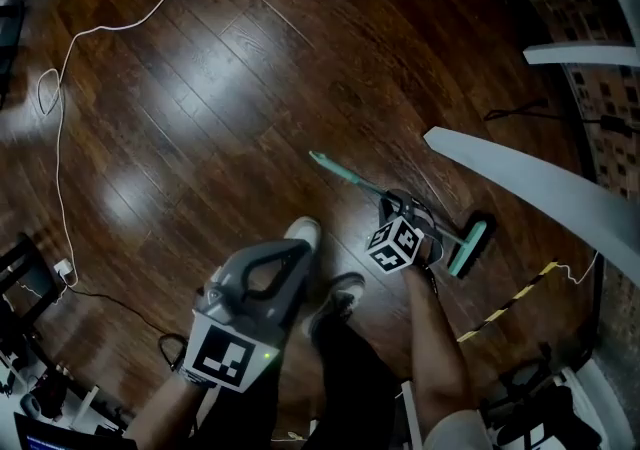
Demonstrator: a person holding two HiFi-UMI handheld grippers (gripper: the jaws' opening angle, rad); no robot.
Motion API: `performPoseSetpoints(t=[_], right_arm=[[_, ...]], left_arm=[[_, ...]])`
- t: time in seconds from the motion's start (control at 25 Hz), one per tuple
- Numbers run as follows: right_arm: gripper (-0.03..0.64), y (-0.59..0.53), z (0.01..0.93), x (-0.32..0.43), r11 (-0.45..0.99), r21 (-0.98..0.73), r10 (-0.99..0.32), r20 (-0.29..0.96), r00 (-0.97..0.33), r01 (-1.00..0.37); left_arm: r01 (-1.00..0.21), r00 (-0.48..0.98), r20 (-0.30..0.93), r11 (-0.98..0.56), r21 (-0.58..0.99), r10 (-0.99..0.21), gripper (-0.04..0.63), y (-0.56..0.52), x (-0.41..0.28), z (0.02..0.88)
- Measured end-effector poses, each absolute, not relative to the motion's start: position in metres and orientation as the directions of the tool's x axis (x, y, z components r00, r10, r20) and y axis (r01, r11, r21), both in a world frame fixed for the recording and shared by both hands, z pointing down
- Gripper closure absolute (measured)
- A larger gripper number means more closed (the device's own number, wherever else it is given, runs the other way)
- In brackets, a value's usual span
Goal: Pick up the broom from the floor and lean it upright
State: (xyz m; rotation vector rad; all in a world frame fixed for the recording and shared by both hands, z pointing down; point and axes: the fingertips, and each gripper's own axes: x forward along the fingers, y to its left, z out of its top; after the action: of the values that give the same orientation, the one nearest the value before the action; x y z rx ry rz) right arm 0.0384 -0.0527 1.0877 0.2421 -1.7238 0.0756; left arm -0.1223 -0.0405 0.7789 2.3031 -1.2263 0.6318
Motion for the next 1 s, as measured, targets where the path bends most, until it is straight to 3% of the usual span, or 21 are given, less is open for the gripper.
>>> performPoseSetpoints(t=[0.36,0.52,0.6,0.72,0.84,1.0], right_arm=[[0.528,-0.038,0.932,0.084,0.927,0.175,-0.246,0.951,-0.187,-0.330],[0.526,-0.044,0.889,0.125,0.886,0.204,-0.306,0.932,-0.193,-0.417],[0.526,-0.054,0.867,0.148,0.850,0.227,-0.356,0.913,-0.201,-0.475],[0.526,-0.061,0.838,0.182,0.810,0.228,-0.401,0.888,-0.226,-0.540],[0.526,-0.069,0.819,0.213,0.776,0.220,-0.433,0.867,-0.246,-0.591],[0.526,-0.103,0.793,0.264,0.699,0.205,-0.487,0.838,-0.247,-0.685]], left_arm=[[-0.781,0.563,0.516,-0.620,0.077,-0.646,0.595,-0.054,-0.112,0.661],[-0.862,0.502,0.518,-0.453,0.228,-0.693,0.595,-0.078,-0.094,0.639],[-0.860,0.507,0.507,-0.449,0.243,-0.697,0.595,-0.092,-0.074,0.625],[-0.824,0.550,0.488,-0.535,0.187,-0.677,0.595,-0.107,-0.040,0.603],[-0.702,0.633,0.475,-0.712,0.017,-0.612,0.595,-0.113,-0.002,0.584],[-0.791,0.577,0.520,-0.590,0.162,-0.630,0.595,-0.111,0.034,0.576]])
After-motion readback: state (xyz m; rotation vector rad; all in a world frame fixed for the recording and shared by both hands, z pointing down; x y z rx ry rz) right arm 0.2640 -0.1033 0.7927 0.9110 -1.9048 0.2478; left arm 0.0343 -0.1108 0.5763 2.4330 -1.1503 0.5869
